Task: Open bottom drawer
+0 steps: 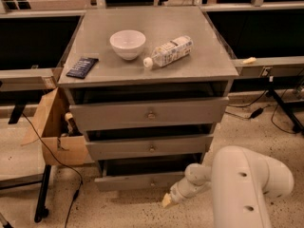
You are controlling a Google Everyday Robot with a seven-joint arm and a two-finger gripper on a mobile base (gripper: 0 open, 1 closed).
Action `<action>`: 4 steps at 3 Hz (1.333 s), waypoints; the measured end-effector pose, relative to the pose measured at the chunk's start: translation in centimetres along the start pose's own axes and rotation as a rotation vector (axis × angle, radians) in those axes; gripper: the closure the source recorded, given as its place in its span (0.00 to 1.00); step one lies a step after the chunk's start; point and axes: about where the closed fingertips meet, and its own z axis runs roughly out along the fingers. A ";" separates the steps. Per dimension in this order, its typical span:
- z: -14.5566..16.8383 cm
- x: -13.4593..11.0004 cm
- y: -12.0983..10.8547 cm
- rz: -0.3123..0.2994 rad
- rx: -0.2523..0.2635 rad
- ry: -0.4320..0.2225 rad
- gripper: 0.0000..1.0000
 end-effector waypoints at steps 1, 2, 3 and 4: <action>-5.8 0.5 1.8 -0.047 0.021 -0.141 0.51; -9.1 0.3 3.0 -0.076 0.041 -0.228 0.28; -11.0 -1.5 3.5 -0.092 0.040 -0.303 0.04; -12.1 -5.3 3.5 -0.101 0.008 -0.399 0.00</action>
Offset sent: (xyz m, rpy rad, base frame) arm 0.0165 -0.0393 0.1370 0.0033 -0.3500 -0.0961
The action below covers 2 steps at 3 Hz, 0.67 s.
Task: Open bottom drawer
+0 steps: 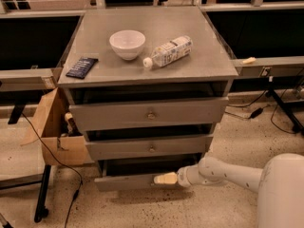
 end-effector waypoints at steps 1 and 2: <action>0.3 -1.9 0.8 0.001 -0.027 -0.047 0.00; -0.4 -4.2 5.8 -0.090 -0.035 -0.070 0.00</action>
Offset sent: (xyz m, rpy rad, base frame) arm -0.0908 0.1314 0.0916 -0.0076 -0.0584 0.2957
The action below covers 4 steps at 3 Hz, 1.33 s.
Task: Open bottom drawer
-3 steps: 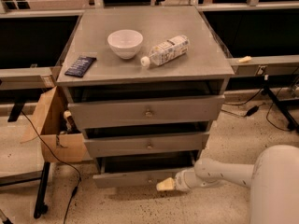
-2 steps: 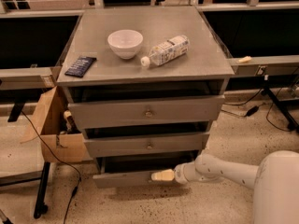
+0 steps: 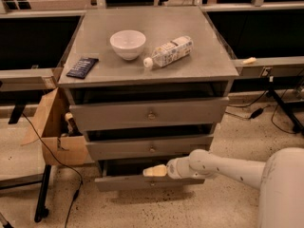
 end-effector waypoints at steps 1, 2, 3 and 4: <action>-0.5 1.6 1.5 -0.020 -0.008 0.035 0.00; -0.5 1.6 1.5 -0.020 -0.008 0.035 0.00; 0.2 0.7 0.6 -0.024 -0.003 0.014 0.00; 2.3 -1.8 -2.8 0.000 0.030 -0.021 0.02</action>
Offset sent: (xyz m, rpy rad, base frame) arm -0.0220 0.0069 0.0057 -0.0125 0.0146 0.0385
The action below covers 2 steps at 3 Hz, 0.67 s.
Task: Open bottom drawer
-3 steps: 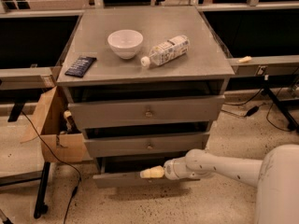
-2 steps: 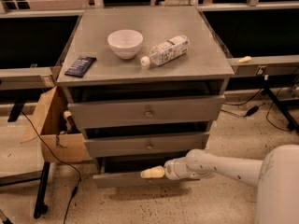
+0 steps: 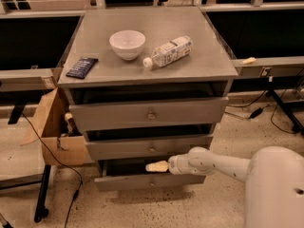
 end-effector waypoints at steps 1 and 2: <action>1.9 -2.2 -3.2 0.034 0.039 -0.034 0.24; 4.3 -3.2 -6.4 0.088 0.073 -0.022 0.47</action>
Offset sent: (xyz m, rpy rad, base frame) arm 0.1026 -0.0435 -0.0846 -0.0591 0.0742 -0.1800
